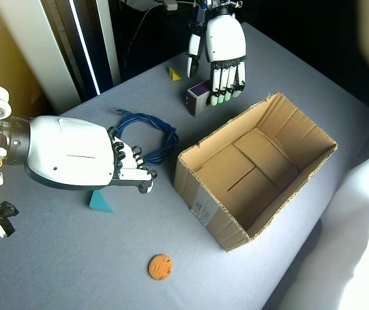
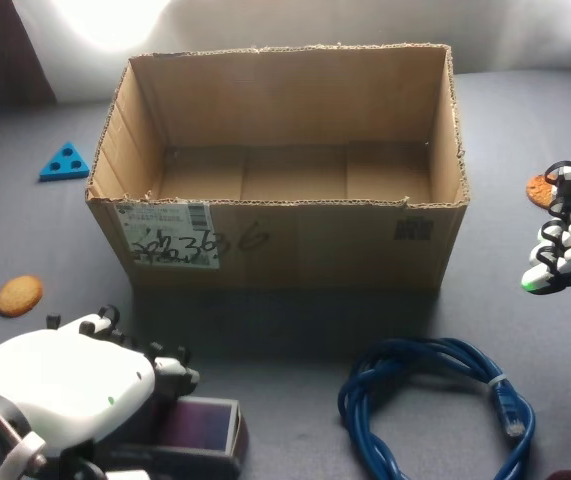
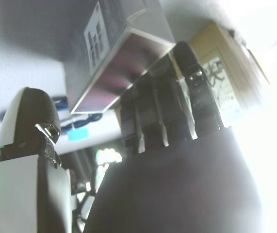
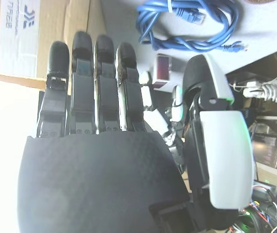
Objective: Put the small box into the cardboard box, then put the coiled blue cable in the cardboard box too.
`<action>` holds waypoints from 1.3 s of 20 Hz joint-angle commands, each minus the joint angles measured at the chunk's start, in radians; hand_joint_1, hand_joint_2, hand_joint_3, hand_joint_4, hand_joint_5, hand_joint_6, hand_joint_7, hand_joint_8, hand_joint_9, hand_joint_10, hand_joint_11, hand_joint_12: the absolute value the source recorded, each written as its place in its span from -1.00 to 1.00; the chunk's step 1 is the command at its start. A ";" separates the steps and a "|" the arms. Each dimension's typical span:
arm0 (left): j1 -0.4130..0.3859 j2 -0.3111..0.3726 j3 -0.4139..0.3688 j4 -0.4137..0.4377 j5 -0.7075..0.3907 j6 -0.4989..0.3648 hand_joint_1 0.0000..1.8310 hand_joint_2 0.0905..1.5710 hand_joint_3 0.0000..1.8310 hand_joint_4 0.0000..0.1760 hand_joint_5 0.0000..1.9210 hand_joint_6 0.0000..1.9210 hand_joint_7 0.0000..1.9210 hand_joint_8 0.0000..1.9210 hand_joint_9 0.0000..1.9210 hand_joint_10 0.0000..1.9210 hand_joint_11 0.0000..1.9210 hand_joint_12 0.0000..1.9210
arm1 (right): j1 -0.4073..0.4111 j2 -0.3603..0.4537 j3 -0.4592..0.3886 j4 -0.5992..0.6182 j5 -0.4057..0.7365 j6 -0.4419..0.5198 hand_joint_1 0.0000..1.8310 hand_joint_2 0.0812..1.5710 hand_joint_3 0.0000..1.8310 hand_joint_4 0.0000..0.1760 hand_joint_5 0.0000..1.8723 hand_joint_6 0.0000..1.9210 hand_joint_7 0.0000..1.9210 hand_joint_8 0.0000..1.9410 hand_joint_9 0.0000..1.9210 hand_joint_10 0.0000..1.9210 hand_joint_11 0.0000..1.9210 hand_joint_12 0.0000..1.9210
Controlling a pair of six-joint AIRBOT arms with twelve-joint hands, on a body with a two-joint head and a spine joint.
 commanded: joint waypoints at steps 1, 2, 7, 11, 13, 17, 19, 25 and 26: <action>0.011 -0.002 0.000 0.051 -0.067 -0.013 -0.24 0.42 -1.00 -1.00 -0.53 -1.00 -0.47 -1.00 -0.49 -1.00 -0.96 -0.06 | 0.012 0.015 0.001 0.052 0.040 0.001 -0.49 0.50 -1.00 -1.00 -0.50 -1.00 -0.47 -1.00 -0.47 -1.00 -0.97 0.08; 0.021 -0.007 0.000 0.058 -0.075 -0.023 -0.26 0.42 -1.00 -1.00 -0.54 -1.00 -0.48 -1.00 -0.49 -1.00 -0.95 -0.06 | 0.012 0.015 0.001 0.052 0.040 0.001 -0.50 0.50 -1.00 -1.00 -0.50 -1.00 -0.47 -1.00 -0.48 -1.00 -0.97 0.07; 0.070 -0.030 0.002 0.091 -0.101 -0.079 -0.24 0.42 -1.00 -1.00 -0.51 -1.00 -0.45 -1.00 -0.47 -1.00 -0.92 -0.08 | 0.014 0.015 0.001 0.052 0.040 0.001 -0.53 0.51 -1.00 -1.00 -0.49 -0.99 -0.47 -0.99 -0.48 -0.99 -0.97 0.08; 0.071 -0.032 0.003 0.092 -0.106 -0.084 -0.29 0.45 -0.99 -1.00 -0.50 -0.99 -0.42 -0.99 -0.43 -0.98 -0.89 -0.05 | 0.014 0.015 0.001 0.052 0.040 0.001 -0.54 0.52 -1.00 -1.00 -0.49 -0.99 -0.46 -0.99 -0.48 -0.99 -0.97 0.08; 0.070 -0.032 0.003 0.093 -0.109 -0.087 -0.25 0.50 -0.99 -1.00 -0.49 -1.00 -0.42 -0.99 -0.43 -0.99 -0.91 -0.03 | 0.015 0.015 0.001 0.052 0.040 0.001 -0.54 0.52 -1.00 -1.00 -0.47 -0.99 -0.45 -0.99 -0.47 -0.99 -0.96 0.08; 0.069 -0.034 0.003 0.096 -0.110 -0.087 -0.04 0.59 -1.00 -1.00 -0.33 -0.98 -0.25 -0.98 -0.28 -0.96 -0.80 0.00 | 0.015 0.015 0.001 0.052 0.040 0.001 -0.48 0.47 -1.00 -1.00 -0.48 -1.00 -0.45 -1.00 -0.46 -0.99 -0.96 0.08; 0.065 -0.039 0.003 0.096 -0.110 -0.087 0.23 0.53 -1.00 -1.00 -0.29 0.17 -0.09 -0.06 -0.12 -0.94 -0.62 -0.05 | 0.015 0.015 0.001 0.052 0.040 0.001 -0.50 0.48 -1.00 -1.00 -0.49 -1.00 -0.46 -1.00 -0.48 -1.00 -0.98 0.07; 0.046 -0.049 0.004 0.093 -0.110 -0.076 0.48 0.47 -1.00 -1.00 -0.11 0.07 -0.12 0.31 -0.21 0.48 -0.34 0.08 | 0.017 0.016 0.001 0.052 0.040 0.001 -0.54 0.53 -0.99 -1.00 -0.49 -1.00 -0.46 -1.00 -0.47 -1.00 -0.96 0.06; 0.035 -0.049 0.005 0.093 -0.109 -0.070 0.48 0.47 -1.00 -1.00 -0.09 0.03 -0.13 0.32 -0.21 0.47 -0.33 0.07 | 0.017 0.016 0.001 0.052 0.040 0.001 -0.53 0.52 -1.00 -1.00 -0.48 -1.00 -0.46 -1.00 -0.47 -1.00 -0.96 0.06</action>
